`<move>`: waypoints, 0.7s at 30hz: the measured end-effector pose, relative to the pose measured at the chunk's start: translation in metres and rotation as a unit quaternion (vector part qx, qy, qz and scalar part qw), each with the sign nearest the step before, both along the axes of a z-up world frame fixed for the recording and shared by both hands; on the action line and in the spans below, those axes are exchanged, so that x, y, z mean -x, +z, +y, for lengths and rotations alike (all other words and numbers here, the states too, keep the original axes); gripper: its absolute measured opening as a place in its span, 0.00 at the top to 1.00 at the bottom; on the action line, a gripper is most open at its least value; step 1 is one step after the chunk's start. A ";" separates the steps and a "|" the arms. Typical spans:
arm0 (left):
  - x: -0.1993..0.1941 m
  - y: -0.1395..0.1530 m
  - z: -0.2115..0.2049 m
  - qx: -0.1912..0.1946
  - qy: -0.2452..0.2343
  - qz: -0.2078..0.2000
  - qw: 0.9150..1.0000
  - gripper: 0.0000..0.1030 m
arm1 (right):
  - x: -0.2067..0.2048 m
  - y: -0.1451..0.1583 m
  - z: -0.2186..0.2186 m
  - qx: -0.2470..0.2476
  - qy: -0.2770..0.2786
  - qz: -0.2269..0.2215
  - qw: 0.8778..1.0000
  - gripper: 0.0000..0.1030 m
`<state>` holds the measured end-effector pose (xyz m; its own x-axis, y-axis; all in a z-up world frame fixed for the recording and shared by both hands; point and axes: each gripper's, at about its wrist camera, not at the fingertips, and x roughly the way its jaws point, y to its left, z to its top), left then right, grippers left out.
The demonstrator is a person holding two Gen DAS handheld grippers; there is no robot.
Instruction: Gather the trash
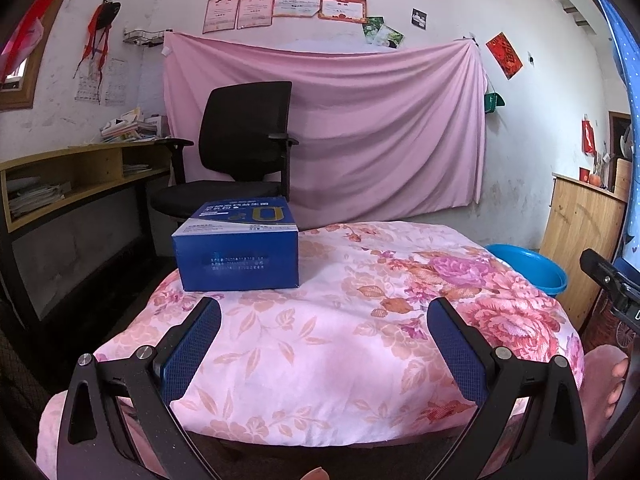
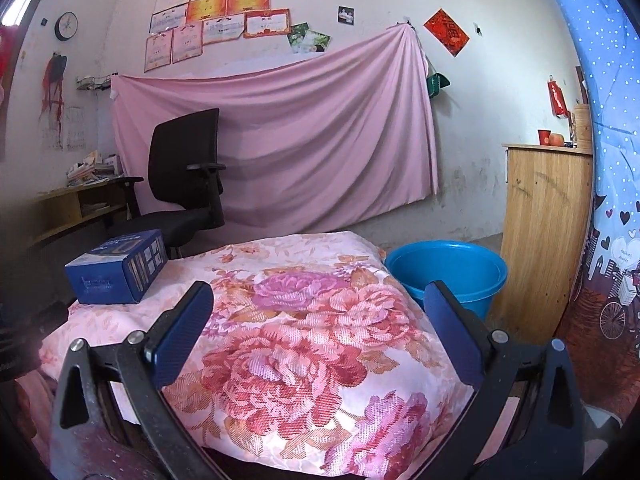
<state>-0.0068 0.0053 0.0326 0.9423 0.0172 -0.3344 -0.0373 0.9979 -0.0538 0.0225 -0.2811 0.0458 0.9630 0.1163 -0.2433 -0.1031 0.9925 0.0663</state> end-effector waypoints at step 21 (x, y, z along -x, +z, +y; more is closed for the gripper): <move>0.000 -0.001 0.007 0.009 0.006 -0.005 1.000 0.02 | -0.007 -0.005 0.011 0.016 0.017 0.023 0.999 0.00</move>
